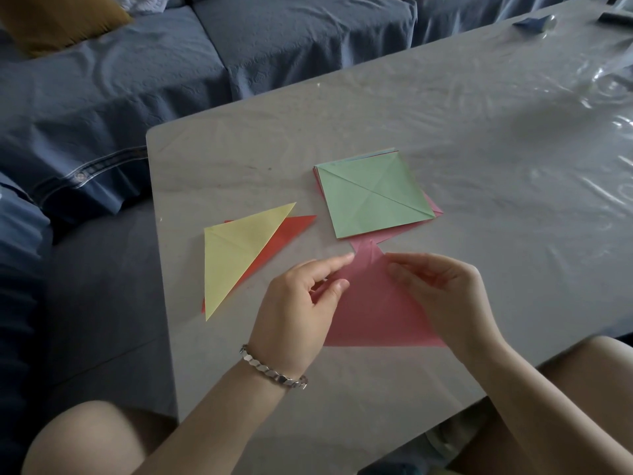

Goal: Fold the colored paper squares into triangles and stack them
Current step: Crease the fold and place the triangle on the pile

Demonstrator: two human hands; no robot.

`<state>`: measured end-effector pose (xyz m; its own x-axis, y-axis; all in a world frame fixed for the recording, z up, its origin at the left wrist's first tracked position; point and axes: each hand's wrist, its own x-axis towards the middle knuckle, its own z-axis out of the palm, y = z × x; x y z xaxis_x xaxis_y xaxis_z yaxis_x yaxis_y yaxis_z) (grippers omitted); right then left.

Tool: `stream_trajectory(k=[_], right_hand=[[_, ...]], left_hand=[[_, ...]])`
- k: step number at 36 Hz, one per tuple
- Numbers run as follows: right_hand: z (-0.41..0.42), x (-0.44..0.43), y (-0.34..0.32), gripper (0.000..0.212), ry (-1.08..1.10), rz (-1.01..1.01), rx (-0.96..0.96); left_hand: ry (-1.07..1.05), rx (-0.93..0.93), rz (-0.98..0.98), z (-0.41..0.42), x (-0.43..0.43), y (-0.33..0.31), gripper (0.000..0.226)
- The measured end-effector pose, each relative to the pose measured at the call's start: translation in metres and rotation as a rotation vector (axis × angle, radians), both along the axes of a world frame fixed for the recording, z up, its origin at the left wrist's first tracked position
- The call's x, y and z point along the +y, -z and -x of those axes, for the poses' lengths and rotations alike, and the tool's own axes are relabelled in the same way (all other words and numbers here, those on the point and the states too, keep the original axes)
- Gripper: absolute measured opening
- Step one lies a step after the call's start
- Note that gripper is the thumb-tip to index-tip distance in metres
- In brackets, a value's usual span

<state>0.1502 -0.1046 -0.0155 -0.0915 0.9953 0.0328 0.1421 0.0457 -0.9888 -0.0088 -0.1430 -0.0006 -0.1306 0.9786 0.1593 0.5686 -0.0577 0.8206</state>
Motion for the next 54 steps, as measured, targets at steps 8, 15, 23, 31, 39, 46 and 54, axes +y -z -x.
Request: stream_trajectory(k=[8,15,23,31,39,46,54], right_hand=[[-0.002,-0.001,0.000,0.027,-0.020,0.006,-0.010],[-0.004,-0.001,0.001,0.026,-0.070,-0.020,-0.100],[-0.009,0.005,0.000,0.031,-0.203,-0.097,-0.328],[-0.012,0.028,-0.019,0.015,-0.622,-0.173,-0.701],[0.000,0.034,0.007,0.039,-0.388,-0.568,-0.885],[-0.008,0.001,0.053,0.043,-0.624,-0.490,-1.032],[-0.024,0.007,0.076,0.070,-0.524,-0.324,-1.254]], left_hand=[[-0.016,-0.058,0.056,0.000,-0.001,-0.001,0.031],[-0.040,-0.168,0.095,0.001,-0.004,0.003,0.038],[-0.054,-0.216,0.171,0.002,-0.001,0.009,0.024],[0.153,-0.028,0.371,0.002,0.008,0.005,0.018],[-0.141,-0.305,0.522,0.010,0.024,0.029,0.018],[-0.312,-0.234,0.536,0.024,0.028,0.057,0.021],[-0.301,-0.153,0.577,0.028,0.027,0.069,0.021]])
